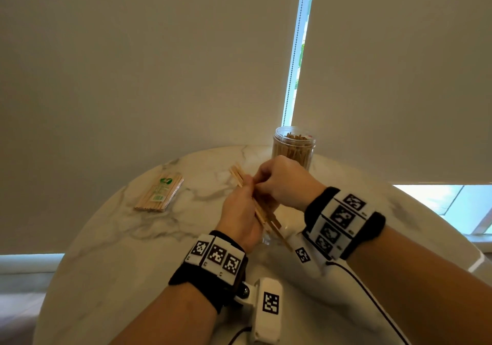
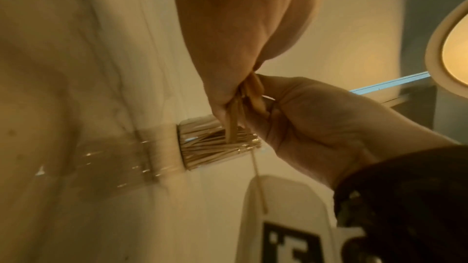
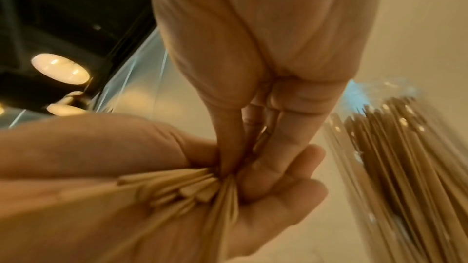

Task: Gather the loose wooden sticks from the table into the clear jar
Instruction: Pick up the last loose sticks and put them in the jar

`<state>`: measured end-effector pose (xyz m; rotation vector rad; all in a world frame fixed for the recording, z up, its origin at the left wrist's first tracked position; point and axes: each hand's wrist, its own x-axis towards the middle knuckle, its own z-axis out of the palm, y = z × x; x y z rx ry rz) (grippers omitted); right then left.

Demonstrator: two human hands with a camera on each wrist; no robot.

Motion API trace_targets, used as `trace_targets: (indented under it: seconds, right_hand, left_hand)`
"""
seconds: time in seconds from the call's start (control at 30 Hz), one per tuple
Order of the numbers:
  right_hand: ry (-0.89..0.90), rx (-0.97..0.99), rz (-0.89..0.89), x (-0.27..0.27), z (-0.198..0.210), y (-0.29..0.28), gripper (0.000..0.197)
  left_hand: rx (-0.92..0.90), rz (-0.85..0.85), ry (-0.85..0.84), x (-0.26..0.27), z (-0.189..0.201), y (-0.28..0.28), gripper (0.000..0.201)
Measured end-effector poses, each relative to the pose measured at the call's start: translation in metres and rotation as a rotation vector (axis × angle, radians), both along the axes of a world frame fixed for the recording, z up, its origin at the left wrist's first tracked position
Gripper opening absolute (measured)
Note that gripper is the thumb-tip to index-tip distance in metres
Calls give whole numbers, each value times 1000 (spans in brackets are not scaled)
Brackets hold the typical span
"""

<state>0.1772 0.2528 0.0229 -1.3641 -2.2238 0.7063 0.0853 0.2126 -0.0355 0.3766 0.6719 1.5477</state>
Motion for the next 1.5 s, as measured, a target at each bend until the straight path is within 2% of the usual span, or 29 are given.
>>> trace_targets:
  seconds: [0.07,0.13,0.2,0.27,0.3,0.37,0.47,0.53,0.67,0.8,0.83,0.93,1.03,1.1,1.2,1.3,1.37,1.43,1.5]
  right_hand:
    - [-3,44,35,0,3,-5,7]
    - [74,0,64,9,10,-12,13]
    - [-1,-29,60,20,16,-19,25]
    - [-212,-163,77,28,14,-28,43]
    - [-240,-291,105,30,11,-33,45]
    - [-109,-453,159,29,3,-40,40]
    - [169,-363,136,26,-7,-38,29]
    - [226,-230,81,26,-10,-35,22]
    - [95,-47,132,30,-16,-35,3]
    - [-96,101,104,37,-14,-28,24]
    - [-117,105,93,41,-12,-27,27]
    - [-169,72,84,54,-6,-24,34]
    - [-195,47,93,62,0,-23,34]
    - [-199,44,111,62,0,-21,31]
    - [-177,69,105,59,-3,-16,24]
    - [-155,112,68,60,-5,-12,20]
    - [-134,130,49,63,-4,-9,21]
    - [-128,168,8,67,-3,-7,29]
    - [-169,221,-34,68,-1,-6,31]
  left_hand:
    - [0,41,37,-5,-1,1,39]
    - [9,138,36,-11,1,3,35]
    - [12,247,-30,-16,3,5,26]
    - [22,330,-73,-19,6,6,26]
    - [33,359,-76,-18,7,5,30]
    - [49,356,-41,-11,8,3,32]
    - [71,235,88,3,9,-5,40]
    - [121,140,139,7,11,-11,40]
    - [173,-34,245,12,15,-18,36]
    - [181,-83,273,13,12,-17,26]
    - [180,-65,244,13,12,-16,24]
    - [145,92,126,1,15,-9,43]
    - [137,177,87,-17,24,-3,44]
    - [133,137,186,-21,32,1,43]
    - [119,-49,555,-16,41,5,43]
    - [148,-151,739,-13,48,8,40]
    - [141,-120,969,-13,52,12,38]
    - [151,11,1267,-14,50,19,42]
    - [202,133,1351,-13,44,24,44]
